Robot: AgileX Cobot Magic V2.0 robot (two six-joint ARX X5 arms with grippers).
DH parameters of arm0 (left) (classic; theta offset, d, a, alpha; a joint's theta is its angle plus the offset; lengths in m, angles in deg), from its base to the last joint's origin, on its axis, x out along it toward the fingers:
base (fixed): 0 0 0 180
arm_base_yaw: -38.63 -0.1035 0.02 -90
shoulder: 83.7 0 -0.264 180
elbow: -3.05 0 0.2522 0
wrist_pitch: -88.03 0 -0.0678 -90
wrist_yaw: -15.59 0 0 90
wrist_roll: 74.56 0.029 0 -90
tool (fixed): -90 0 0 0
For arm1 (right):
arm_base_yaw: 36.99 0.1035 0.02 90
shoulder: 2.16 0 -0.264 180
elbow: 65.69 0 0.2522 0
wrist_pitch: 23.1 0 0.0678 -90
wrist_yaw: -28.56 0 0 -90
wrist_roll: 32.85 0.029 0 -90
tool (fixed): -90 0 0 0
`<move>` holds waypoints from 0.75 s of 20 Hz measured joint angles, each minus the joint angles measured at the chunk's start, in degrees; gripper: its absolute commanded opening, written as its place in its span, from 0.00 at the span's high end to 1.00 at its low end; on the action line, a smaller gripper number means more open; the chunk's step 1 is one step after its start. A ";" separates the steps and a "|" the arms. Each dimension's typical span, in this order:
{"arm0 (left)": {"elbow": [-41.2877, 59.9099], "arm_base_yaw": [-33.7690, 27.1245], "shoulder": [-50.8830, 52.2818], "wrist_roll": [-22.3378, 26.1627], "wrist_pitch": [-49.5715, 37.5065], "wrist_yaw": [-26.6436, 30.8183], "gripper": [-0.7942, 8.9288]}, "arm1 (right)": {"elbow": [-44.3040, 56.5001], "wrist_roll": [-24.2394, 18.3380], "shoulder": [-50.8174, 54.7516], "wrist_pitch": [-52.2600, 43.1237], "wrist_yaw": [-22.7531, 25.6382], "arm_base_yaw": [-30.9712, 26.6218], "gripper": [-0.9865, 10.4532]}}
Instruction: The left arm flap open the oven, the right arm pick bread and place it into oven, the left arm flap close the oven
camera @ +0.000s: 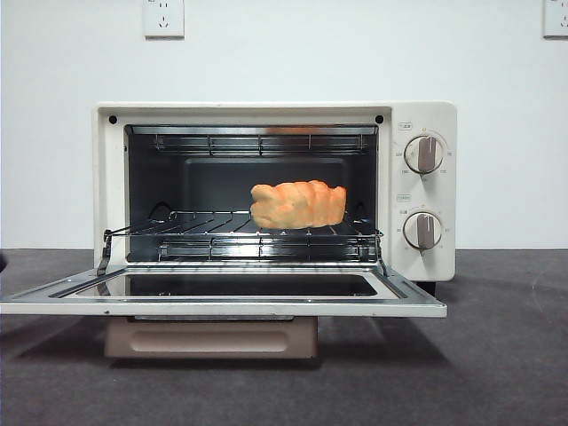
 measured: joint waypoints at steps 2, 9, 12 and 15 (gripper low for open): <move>1.33 -1.11 -1.31 -0.63 0.11 1.22 0.91 | 0.00 0.00 0.00 -0.02 0.00 0.00 0.51; 1.79 -0.68 -9.16 1.22 0.63 -3.63 0.91 | 0.02 -1.90 0.00 -0.37 0.02 0.00 0.51; 1.79 0.02 -10.86 1.86 0.22 -3.87 0.91 | 0.02 -2.16 0.00 -0.52 0.00 0.00 0.51; 1.79 0.87 -11.91 2.25 -1.33 -4.96 0.91 | 0.00 -2.34 0.00 -0.55 0.00 0.00 0.51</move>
